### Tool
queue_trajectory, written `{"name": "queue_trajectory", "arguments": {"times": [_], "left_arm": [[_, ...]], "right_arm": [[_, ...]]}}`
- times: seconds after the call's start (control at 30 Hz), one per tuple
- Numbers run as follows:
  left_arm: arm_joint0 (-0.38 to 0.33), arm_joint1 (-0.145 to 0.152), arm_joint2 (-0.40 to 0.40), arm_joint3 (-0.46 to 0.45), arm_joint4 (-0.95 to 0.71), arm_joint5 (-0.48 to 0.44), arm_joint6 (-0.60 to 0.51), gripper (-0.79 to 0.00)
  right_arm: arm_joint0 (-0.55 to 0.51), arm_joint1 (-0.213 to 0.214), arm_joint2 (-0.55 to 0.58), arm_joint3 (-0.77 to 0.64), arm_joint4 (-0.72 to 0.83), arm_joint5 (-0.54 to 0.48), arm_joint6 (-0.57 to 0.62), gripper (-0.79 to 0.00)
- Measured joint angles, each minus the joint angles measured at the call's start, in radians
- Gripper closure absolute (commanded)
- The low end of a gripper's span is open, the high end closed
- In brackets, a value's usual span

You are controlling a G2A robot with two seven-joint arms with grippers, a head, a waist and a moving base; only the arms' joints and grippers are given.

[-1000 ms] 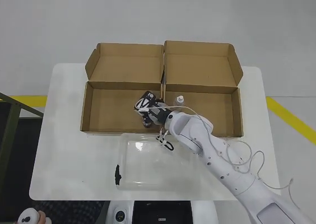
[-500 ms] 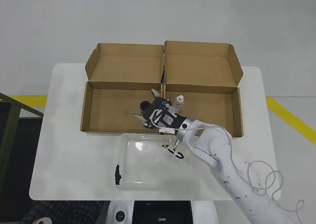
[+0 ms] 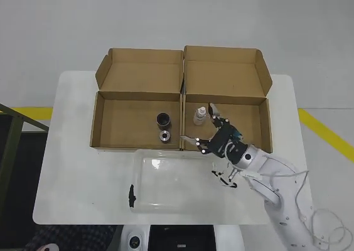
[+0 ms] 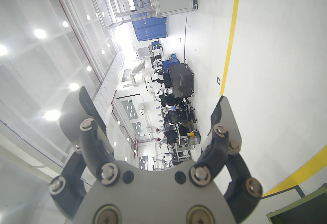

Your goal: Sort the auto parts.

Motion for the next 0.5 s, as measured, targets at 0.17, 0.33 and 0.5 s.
{"name": "queue_trajectory", "arguments": {"times": [0.17,0.33,0.5], "left_arm": [[0.000,0.000,0.000,0.000,0.000,0.000,0.000,-0.785],[0.000,0.000,0.000,0.000,0.000,0.000,0.000,-0.785],[0.000,0.000,0.000,0.000,0.000,0.000,0.000,-0.785]], "right_arm": [[-0.099,0.017,0.110,-0.022,-0.011,-0.016,-0.090,-0.748],[-0.161,0.028,0.196,-0.006,-0.002,-0.038,-0.182,-0.785],[-0.200,0.035,0.257,0.023,0.003,-0.034,-0.251,-0.785]]}}
